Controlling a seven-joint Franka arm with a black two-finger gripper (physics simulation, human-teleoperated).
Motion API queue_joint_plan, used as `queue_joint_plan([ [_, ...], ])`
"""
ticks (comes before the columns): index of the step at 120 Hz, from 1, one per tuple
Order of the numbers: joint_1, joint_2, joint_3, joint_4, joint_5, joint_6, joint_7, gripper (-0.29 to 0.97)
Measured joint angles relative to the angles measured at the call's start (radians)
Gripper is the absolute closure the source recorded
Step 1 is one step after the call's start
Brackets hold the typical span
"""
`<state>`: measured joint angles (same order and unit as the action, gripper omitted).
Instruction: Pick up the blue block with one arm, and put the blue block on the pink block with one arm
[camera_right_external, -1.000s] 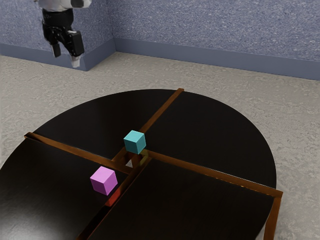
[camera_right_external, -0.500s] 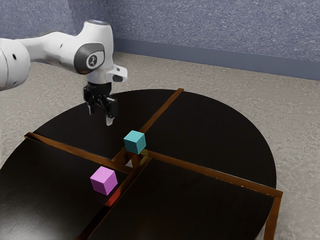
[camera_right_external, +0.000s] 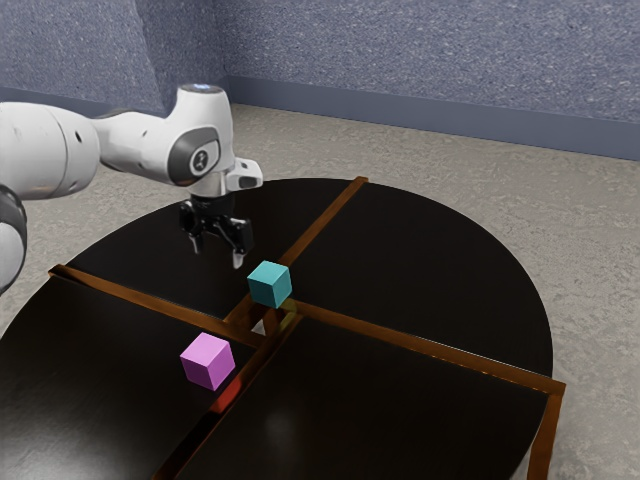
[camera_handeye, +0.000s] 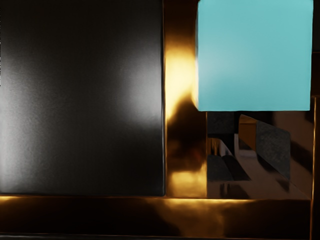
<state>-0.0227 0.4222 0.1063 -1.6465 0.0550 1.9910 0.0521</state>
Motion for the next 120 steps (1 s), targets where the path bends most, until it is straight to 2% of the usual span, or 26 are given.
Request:
queue_joint_plan([
  [47, 0.01, 0.136, -0.013, 0.11, -0.023, 0.032, -0.053, 0.0],
  [93, 0.0, 0.185, -0.047, 0.164, -0.041, 0.067, -0.102, 0.0],
  [120, 0.01, 0.245, -0.052, 0.168, -0.08, 0.09, -0.148, 0.0],
])
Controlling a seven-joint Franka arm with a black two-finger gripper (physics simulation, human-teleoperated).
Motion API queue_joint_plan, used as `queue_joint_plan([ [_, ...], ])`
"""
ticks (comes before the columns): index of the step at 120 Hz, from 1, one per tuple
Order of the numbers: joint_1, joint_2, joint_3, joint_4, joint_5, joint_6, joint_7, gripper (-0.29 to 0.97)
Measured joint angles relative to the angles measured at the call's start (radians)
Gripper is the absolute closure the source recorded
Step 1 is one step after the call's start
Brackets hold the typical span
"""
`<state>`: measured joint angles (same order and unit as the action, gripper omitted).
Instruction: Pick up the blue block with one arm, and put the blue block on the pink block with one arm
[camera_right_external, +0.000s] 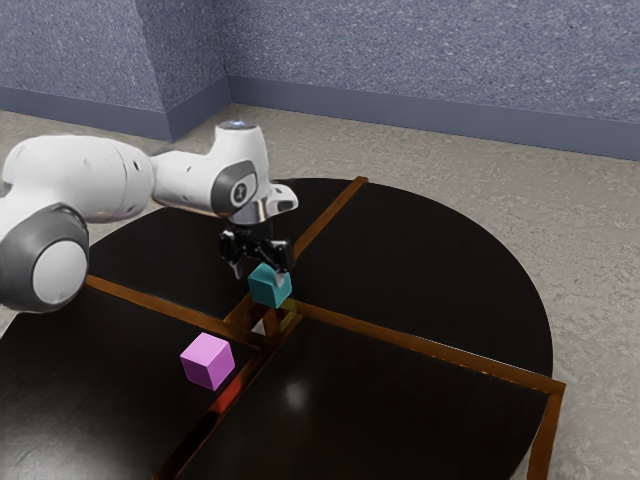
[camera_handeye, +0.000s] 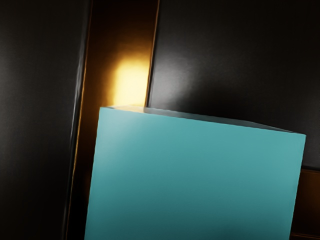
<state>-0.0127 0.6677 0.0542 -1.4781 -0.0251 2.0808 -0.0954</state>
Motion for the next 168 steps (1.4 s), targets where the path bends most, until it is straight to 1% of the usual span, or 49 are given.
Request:
queue_joint_plan([
  [46, 0.011, 0.046, -0.001, 0.029, -0.02, 0.029, -0.054, 0.0],
  [53, 0.013, 0.051, -0.001, 0.029, -0.026, 0.03, -0.06, 0.03],
  [69, 0.017, 0.055, -0.001, 0.031, -0.038, 0.033, -0.071, 0.18],
  [79, 0.017, 0.055, 0.0, 0.04, -0.04, 0.034, -0.077, 0.23],
  [102, 0.016, 0.048, 0.002, 0.043, -0.036, 0.034, -0.078, 0.25],
  [120, -0.008, 0.031, 0.021, 0.04, -0.03, 0.027, -0.06, 0.28],
  [134, -0.038, -0.034, 0.05, -0.004, -0.032, 0.014, -0.038, 0.29],
  [153, -0.047, -0.202, 0.059, -0.186, -0.031, 0.005, -0.009, 0.28],
  [168, -0.054, -0.298, 0.061, -0.296, -0.03, 0.001, 0.019, 0.28],
])
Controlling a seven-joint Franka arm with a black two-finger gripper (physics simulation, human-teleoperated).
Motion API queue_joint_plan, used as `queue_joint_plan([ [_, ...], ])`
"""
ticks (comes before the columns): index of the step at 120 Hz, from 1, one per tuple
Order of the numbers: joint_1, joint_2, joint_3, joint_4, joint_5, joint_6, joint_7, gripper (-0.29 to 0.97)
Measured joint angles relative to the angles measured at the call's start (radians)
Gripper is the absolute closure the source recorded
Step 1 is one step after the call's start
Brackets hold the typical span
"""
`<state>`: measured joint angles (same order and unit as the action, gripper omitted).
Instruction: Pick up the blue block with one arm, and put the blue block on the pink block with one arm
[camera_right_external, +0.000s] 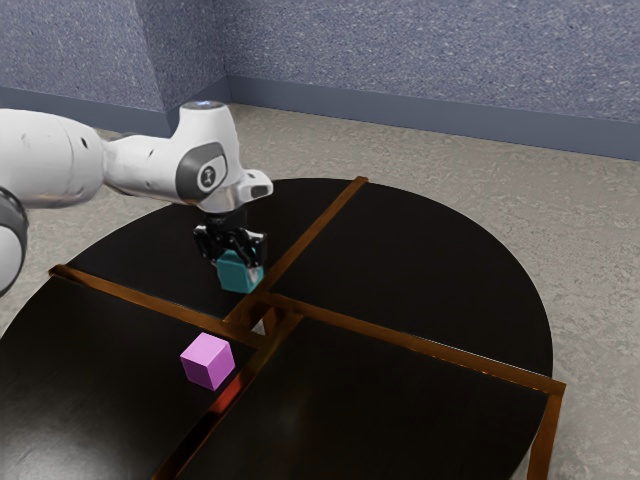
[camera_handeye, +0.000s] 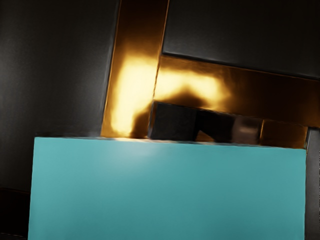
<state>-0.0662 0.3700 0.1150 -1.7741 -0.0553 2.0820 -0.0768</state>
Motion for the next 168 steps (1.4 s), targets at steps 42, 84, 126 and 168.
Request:
queue_joint_plan([
  [42, -0.024, -0.205, 0.0, -0.247, 0.004, -0.003, 0.06, 0.28],
  [84, -0.027, -0.315, 0.007, -0.4, 0.006, -0.003, 0.098, 0.28],
  [126, -0.017, -0.324, 0.017, -0.433, 0.006, 0.004, 0.119, 0.23],
  [168, -0.046, -0.325, 0.02, -0.394, 0.022, 0.005, 0.133, 0.04],
])
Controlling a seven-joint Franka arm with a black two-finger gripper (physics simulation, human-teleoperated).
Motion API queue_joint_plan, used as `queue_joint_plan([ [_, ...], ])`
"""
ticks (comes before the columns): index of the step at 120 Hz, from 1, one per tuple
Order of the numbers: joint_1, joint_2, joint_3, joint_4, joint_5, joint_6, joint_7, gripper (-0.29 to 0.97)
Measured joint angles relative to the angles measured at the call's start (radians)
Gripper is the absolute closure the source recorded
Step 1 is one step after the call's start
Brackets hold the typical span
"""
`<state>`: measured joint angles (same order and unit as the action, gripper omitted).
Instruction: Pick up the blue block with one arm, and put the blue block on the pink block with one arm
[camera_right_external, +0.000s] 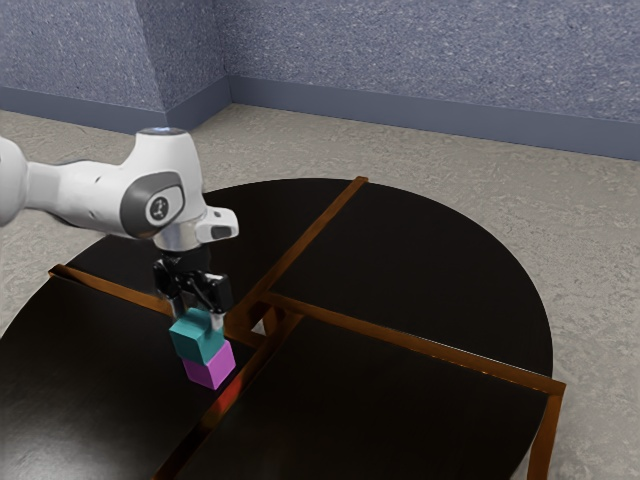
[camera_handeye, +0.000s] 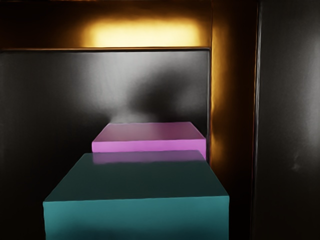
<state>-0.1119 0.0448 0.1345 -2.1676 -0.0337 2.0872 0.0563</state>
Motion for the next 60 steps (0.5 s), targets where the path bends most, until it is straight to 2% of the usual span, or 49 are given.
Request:
queue_joint_plan([
  [21, 0.02, -0.019, -0.004, 0.136, 0.04, -0.027, 0.005, 0.02],
  [49, 0.003, -0.041, -0.012, 0.428, 0.092, -0.239, 0.01, 0.01],
  [60, -0.015, -0.042, -0.01, 0.48, 0.115, -0.307, 0.012, 0.0],
])
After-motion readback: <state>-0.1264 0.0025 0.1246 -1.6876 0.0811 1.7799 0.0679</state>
